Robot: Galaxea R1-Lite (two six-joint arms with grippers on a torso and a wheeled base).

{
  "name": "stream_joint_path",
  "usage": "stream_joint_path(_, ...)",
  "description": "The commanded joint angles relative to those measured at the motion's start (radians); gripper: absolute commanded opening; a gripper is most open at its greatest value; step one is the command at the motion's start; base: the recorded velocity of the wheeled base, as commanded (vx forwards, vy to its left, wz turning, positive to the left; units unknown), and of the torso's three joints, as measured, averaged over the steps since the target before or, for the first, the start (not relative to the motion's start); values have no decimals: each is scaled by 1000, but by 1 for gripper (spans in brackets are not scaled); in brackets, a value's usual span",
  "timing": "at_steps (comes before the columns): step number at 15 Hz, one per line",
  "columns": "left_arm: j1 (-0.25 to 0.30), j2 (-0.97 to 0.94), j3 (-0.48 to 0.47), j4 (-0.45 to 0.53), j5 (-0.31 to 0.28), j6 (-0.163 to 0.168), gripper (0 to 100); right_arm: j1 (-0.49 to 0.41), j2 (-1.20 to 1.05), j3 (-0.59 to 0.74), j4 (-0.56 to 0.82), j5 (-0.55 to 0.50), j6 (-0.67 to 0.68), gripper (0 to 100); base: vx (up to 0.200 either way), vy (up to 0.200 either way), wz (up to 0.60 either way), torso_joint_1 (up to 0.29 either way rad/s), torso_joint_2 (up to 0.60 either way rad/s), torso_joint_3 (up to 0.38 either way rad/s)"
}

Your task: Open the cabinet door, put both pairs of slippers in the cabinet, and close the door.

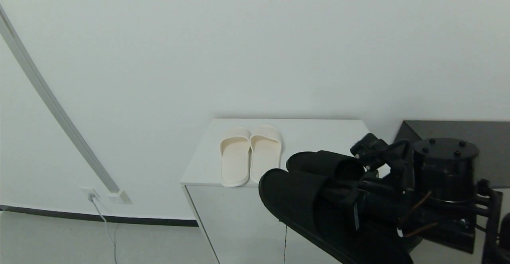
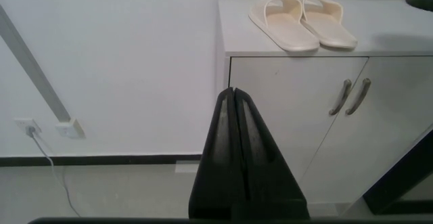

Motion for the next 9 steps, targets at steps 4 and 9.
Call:
stream_joint_path(4,0,0,0,0,0,-2,0,11,-95,75,-8,71,-1,0,-150,0,0,8,2,-2)
stream_joint_path(9,0,0,0,0,0,-2,0,13,-102,97,-8,73,-4,0,-120,0,0,-1,-1,2)
